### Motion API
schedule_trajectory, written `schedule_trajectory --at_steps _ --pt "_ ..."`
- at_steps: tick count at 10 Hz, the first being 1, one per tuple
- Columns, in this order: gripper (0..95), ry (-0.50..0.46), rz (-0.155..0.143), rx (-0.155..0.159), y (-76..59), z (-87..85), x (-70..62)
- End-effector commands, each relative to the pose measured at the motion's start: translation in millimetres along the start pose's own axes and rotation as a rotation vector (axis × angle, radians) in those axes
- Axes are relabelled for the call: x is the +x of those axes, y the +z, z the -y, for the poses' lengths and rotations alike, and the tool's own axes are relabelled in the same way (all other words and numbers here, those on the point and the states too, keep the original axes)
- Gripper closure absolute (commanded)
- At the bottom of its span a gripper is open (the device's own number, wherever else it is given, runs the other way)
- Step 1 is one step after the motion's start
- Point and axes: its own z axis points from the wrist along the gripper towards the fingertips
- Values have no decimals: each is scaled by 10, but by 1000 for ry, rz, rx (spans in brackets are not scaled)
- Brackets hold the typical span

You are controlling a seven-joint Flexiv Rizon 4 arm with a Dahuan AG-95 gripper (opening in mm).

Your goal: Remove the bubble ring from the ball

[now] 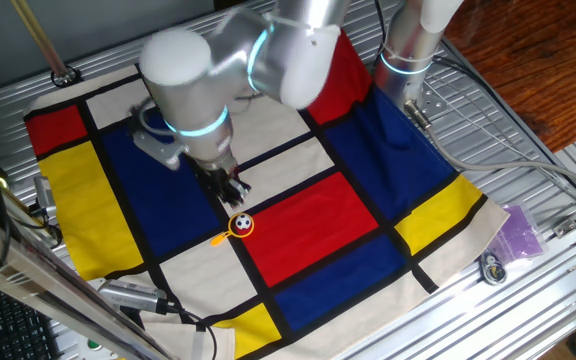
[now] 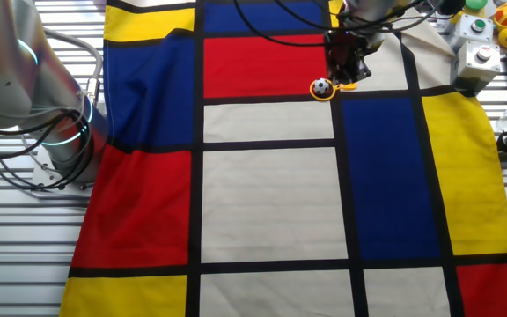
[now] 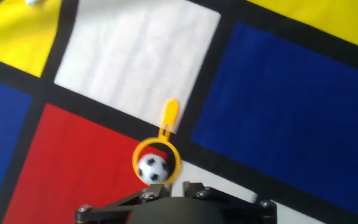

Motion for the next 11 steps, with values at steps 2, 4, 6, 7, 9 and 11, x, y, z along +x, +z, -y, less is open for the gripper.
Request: schedule_trajectory --at_steps 2,4,6,7,9,11 --pt "570 3 7 1 127 -122 -15" --pt "570 4 10 4 217 -179 -13" --pt "570 3 10 6 285 -181 -8" --pt "570 2 14 7 324 -172 -6" --pt "570 3 17 10 407 -157 -8" --pt "570 0 26 16 487 -153 -6"
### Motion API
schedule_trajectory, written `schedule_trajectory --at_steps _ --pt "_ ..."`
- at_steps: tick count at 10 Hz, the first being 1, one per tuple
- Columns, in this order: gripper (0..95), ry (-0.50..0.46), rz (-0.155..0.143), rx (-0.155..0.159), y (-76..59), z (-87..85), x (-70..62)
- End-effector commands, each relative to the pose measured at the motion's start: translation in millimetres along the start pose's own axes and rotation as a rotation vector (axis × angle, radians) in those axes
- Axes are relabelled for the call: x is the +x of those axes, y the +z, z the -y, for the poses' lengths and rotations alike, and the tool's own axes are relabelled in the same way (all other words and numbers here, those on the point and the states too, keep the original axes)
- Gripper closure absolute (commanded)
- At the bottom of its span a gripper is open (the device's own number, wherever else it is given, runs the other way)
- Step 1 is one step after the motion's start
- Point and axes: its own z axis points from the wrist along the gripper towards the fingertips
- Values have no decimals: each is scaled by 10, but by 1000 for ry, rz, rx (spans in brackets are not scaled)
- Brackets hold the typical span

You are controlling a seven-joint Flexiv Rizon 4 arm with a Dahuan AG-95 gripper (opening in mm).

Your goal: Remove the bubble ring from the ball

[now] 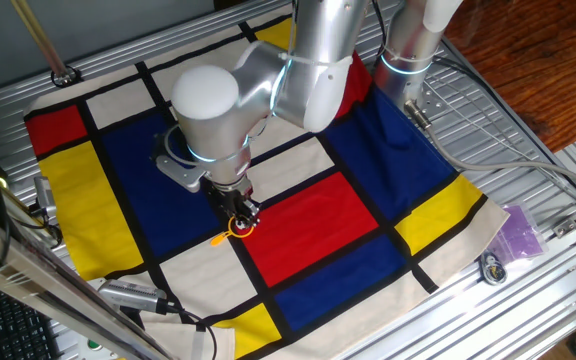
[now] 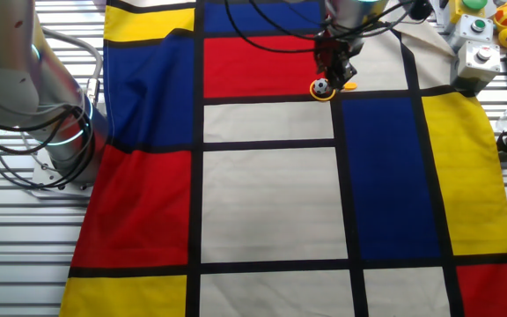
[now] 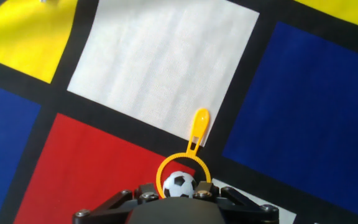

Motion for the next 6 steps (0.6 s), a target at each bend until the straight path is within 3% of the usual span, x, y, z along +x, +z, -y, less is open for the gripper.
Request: schedule_trajectory --at_steps 1,6 --pt "570 -1 8 5 32 8 2" --pt "570 -1 25 14 171 25 10"
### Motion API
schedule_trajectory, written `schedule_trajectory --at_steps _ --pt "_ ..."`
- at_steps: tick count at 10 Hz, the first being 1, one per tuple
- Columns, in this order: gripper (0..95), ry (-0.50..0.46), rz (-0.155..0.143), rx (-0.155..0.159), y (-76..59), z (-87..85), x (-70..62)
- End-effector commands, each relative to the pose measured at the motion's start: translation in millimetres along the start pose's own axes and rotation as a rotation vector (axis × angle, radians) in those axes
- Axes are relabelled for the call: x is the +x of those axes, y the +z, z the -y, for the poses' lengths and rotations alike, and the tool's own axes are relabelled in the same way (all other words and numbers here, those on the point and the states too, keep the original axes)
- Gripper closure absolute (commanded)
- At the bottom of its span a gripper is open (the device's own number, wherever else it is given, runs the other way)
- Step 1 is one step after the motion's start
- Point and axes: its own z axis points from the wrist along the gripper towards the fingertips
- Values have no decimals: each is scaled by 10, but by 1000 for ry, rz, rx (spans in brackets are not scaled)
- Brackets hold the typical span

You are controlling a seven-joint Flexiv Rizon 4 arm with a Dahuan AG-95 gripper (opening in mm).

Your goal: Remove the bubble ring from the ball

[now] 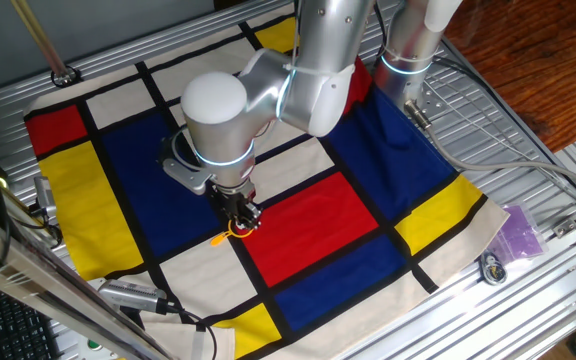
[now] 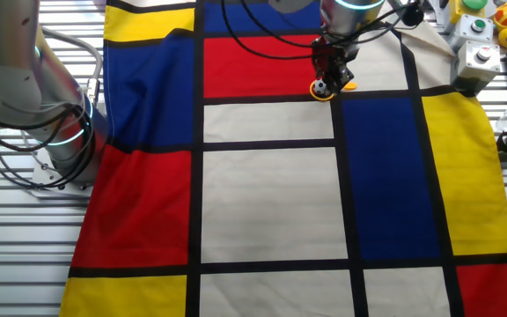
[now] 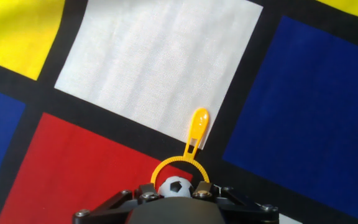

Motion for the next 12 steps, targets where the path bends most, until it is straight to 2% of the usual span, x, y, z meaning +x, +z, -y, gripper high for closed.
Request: schedule_trajectory --at_steps 1,3,6,7,9,12 --pt "950 25 0 2 -10 -2 4" --pt "950 39 -2 1 -43 -8 -3" --pt "950 60 -26 -11 -289 -66 -27" --pt "950 74 -40 -18 -396 -122 -39" --pt "950 115 -58 -22 -485 -300 -66" --pt "950 166 -57 -20 -395 -561 -102"
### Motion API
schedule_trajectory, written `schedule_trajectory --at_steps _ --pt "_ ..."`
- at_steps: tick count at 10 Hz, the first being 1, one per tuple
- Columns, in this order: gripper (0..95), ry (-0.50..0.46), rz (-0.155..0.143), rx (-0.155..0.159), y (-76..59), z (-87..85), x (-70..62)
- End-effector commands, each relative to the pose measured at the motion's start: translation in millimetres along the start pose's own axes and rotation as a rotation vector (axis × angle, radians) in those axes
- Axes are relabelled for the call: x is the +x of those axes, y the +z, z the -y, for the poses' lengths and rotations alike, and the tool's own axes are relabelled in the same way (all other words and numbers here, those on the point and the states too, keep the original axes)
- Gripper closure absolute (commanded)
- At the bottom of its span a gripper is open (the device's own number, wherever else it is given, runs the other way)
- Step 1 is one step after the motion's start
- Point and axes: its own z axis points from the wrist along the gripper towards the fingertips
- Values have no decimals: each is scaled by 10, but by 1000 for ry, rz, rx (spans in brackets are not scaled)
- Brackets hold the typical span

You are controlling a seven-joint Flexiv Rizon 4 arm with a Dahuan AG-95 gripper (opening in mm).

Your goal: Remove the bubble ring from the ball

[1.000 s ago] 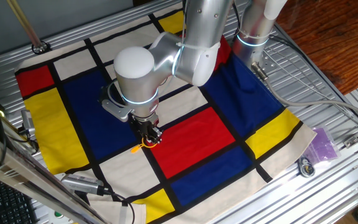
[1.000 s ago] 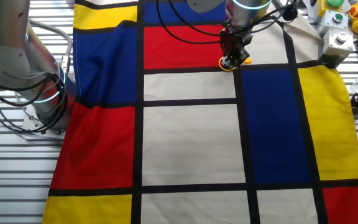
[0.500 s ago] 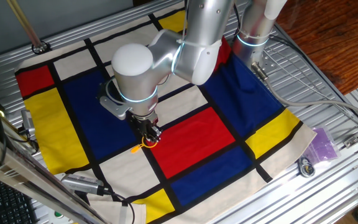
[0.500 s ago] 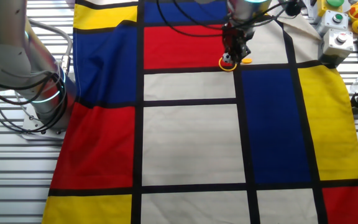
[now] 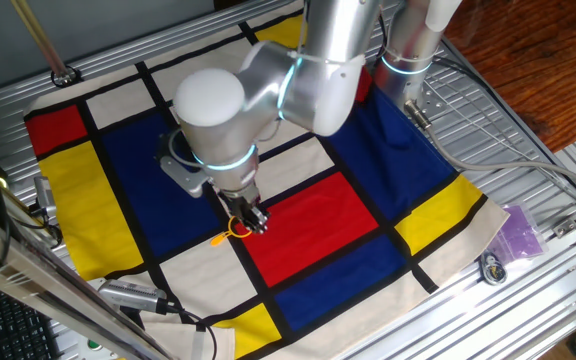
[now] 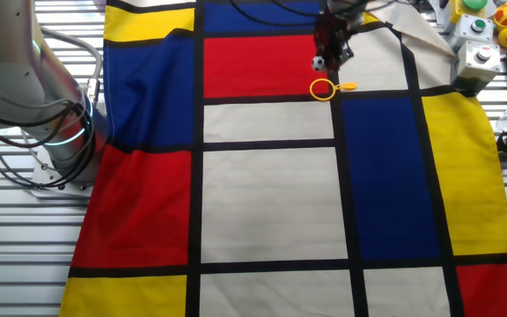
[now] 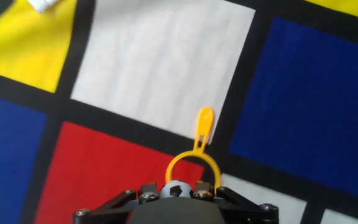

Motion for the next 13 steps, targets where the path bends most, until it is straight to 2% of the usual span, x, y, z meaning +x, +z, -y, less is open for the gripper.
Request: schedule_trajectory --at_steps 1,3,6,9,11,13 --pt "950 25 3 2 68 -128 -7" --pt "950 45 9 2 192 -258 -18" --pt "950 19 24 3 360 -193 53" --pt "950 -3 39 14 421 -171 84" --pt "570 -21 39 14 423 -169 87" --pt "570 -30 39 15 423 -169 87"
